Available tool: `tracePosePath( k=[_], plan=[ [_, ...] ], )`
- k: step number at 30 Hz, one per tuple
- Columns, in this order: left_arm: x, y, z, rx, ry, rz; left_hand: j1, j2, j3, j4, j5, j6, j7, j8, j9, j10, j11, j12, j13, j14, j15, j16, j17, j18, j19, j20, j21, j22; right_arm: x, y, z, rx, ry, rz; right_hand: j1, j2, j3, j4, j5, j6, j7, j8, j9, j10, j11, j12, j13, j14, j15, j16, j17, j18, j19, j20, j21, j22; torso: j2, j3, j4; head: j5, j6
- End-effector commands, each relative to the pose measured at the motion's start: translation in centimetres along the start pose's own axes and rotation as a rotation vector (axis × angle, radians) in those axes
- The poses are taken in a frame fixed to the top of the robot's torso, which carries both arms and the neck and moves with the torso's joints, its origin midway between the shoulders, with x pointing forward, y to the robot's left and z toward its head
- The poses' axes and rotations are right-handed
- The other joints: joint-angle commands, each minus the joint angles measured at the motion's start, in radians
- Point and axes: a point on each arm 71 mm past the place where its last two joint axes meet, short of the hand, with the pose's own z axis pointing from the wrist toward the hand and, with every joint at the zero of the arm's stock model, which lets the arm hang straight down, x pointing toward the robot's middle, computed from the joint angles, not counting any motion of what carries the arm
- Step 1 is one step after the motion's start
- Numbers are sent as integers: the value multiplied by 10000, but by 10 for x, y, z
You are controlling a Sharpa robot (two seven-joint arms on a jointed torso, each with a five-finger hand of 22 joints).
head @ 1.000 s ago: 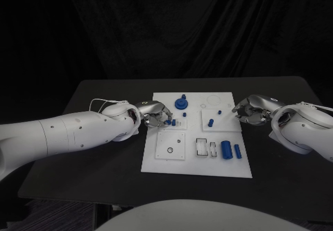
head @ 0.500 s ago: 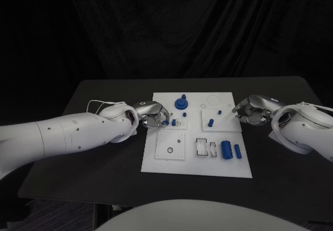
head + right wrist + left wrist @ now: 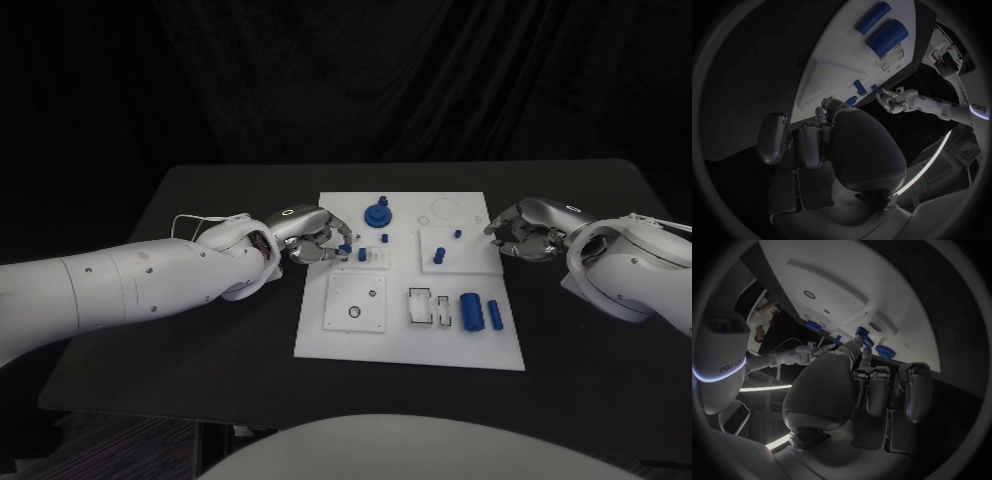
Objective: Assemble the parts on the task board
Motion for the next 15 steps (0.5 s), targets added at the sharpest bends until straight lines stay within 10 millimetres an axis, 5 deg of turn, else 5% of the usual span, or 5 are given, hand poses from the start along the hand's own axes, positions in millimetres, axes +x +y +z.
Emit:
tracePosePath(
  k=[1, 15],
  plan=[
    [-6, 0, -3, 311, -1008, -1851, -8, 121, -52, 32, 84, 77, -71, 119, 121, 1041, -68, 34, 2618, 1057, -105, 65, 2631, -68, 522, -103, 13, 2338, 1, 0, 0, -15, -45, 24, -119, -18, 61, -10, 59, 86, 7, -37, -9, -52, 2, -61, 680, 683, 74, -60, 1237, 4, -46, 15, -55, 1696, 6, -2, 15, -11, -2],
    [8, 14, -17, 179, -1532, -5761, 41, 289, -273, 259, 379, -196, -71, 164, 72, 1041, -104, 34, 2618, 1057, -139, 65, 2631, -87, 537, -152, 74, 2362, 1, 0, -1, -39, -46, 36, -127, -24, 62, -12, 58, 89, 9, -37, -9, -53, 4, -62, 678, 681, 75, -67, 1230, 3, -45, 16, -53, 1697, 7, 9, 4, 2, -2]
  ],
)
